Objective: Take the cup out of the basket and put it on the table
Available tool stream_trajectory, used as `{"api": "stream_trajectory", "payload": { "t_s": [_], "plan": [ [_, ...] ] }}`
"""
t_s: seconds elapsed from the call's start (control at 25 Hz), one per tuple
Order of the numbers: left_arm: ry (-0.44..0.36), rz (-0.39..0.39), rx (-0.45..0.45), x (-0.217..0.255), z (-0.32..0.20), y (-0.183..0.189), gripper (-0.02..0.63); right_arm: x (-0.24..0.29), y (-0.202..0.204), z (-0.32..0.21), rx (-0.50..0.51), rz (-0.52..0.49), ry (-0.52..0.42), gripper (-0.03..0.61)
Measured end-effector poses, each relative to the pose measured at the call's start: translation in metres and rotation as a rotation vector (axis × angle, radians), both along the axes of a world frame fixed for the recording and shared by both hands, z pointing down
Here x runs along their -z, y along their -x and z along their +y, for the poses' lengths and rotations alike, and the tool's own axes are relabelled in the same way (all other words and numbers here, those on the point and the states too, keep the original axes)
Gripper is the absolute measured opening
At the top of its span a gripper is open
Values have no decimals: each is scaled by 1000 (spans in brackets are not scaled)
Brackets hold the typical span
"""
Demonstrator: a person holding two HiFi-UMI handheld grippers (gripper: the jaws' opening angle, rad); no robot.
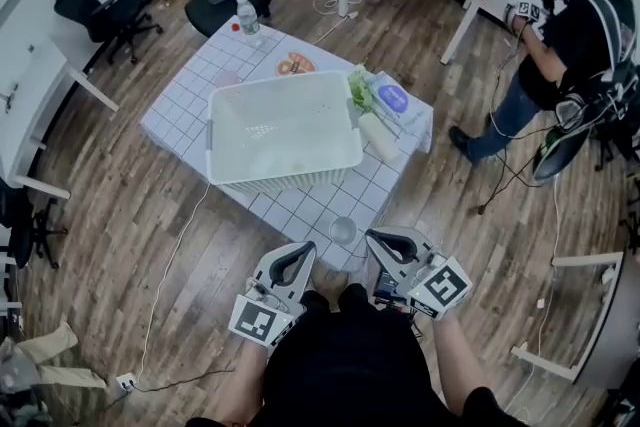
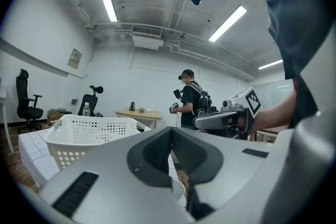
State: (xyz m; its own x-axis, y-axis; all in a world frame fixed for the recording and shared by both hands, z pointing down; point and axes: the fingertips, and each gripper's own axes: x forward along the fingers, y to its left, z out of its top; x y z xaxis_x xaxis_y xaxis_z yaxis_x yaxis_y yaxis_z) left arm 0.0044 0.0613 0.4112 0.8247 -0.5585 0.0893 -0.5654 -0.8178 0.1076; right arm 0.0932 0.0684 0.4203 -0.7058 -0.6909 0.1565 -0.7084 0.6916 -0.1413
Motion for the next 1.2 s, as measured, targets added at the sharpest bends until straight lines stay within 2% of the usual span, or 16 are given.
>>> {"api": "stream_trajectory", "payload": {
  "t_s": [0.48,0.88,1.04,1.2],
  "plan": [
    [-12,-5,-3,1,-2,-2,8,0,-12,-1,-17,3,7,23],
    [19,6,7,-2,0,2,8,-2,-5,-21,6,85,18,23],
    [18,-20,17,-10,-4,8,8,1,5,-33,31,103,17,23],
    [38,19,19,-8,-4,9,8,2,12,-48,37,122,34,25]
  ]
}}
